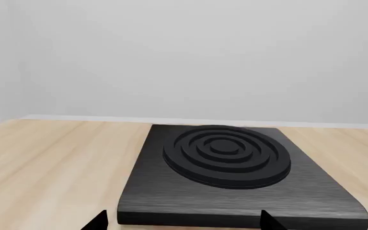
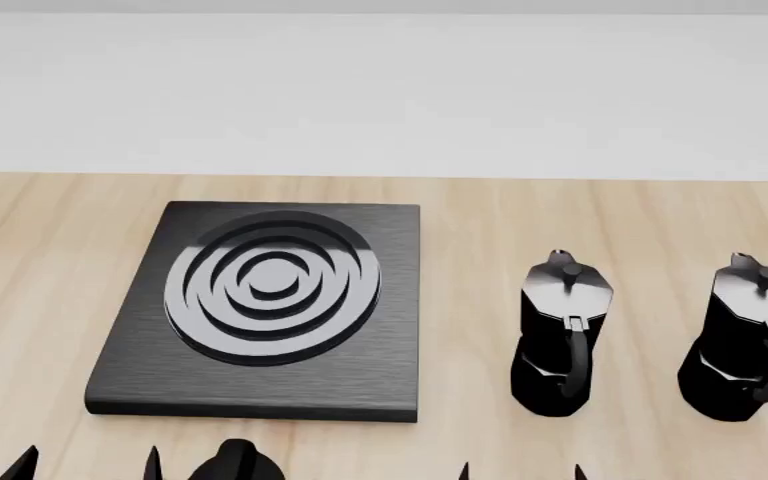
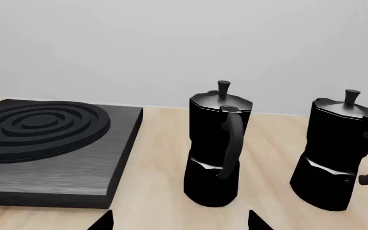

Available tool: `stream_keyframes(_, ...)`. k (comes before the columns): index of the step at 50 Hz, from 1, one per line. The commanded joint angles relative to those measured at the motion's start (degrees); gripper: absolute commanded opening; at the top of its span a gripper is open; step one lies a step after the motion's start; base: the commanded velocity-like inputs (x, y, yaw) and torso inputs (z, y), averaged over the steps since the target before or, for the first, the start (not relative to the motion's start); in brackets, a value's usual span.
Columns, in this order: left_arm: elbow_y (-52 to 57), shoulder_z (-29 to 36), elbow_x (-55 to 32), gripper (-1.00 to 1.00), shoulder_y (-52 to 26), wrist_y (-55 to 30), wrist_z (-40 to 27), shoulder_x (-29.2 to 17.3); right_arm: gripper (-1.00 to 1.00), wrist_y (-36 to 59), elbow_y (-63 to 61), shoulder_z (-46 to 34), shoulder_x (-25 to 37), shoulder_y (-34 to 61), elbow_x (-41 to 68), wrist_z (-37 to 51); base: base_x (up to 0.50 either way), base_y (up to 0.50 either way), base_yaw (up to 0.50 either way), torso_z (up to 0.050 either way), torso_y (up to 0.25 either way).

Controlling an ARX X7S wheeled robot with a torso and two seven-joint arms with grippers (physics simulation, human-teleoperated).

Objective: Put the right moka pot on the stove.

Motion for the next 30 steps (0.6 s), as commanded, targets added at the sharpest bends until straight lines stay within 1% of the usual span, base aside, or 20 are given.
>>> stream_keyframes(1, 0.1, 0.1, -0.2, 1.0, 0.1, 0.0, -0.5, -0.2, 1.0, 0.0, 0.1, -0.3, 0.2, 0.1, 0.3, 0.2, 0.28, 0.0, 0.0, 0.0, 0.0)
stream_keyframes(13, 0.1, 0.4, -0.6, 1.0, -0.1, -0.2, -0.8, -0.4, 1.0, 0.8, -1.0, -0.6, 0.6, 0.1, 0.7, 0.5, 0.28, 0.0, 0.0, 0.0, 0.0)
stream_keyframes(17, 0.5, 0.4, -0.8, 1.0, -0.2, -0.7, -0.9, -0.6, 1.0, 1.5, -1.8, -0.9, 0.9, -0.1, 0.9, 0.3, 0.04, 0.0, 0.0, 0.0, 0.0)
stream_keyframes(19, 1.3, 0.7, -1.0, 1.0, -0.4, -2.2, -1.1, -0.8, 1.0, 2.4, -2.9, -1.1, 1.2, -0.2, 0.7, 0.5, 0.0, 0.0, 0.0, 0.0, 0.0)
stream_keyframes(21, 4.1, 0.8, -0.5, 1.0, 0.1, -4.4, -2.1, -1.5, 1.0, 4.0, -5.4, -1.0, 1.7, -0.5, 1.0, 0.7, 0.0, 0.0, 0.0, 0.0, 0.0)
stream_keyframes(26, 15.5, 0.1, -2.4, 1.0, 1.4, -12.6, -4.1, -4.1, 1.0, 8.0, -10.3, -0.8, 2.7, -0.9, 2.3, 0.7, 0.0, 0.0, 0.0, 0.0, 0.0)
stream_keyframes(30, 21.7, -0.2, -3.2, 1.0, 1.8, -17.5, -5.4, -5.6, 1.0, 9.9, -13.7, -0.6, 3.6, -1.2, 2.5, 1.1, 0.0, 0.0, 0.0, 0.0, 0.0)
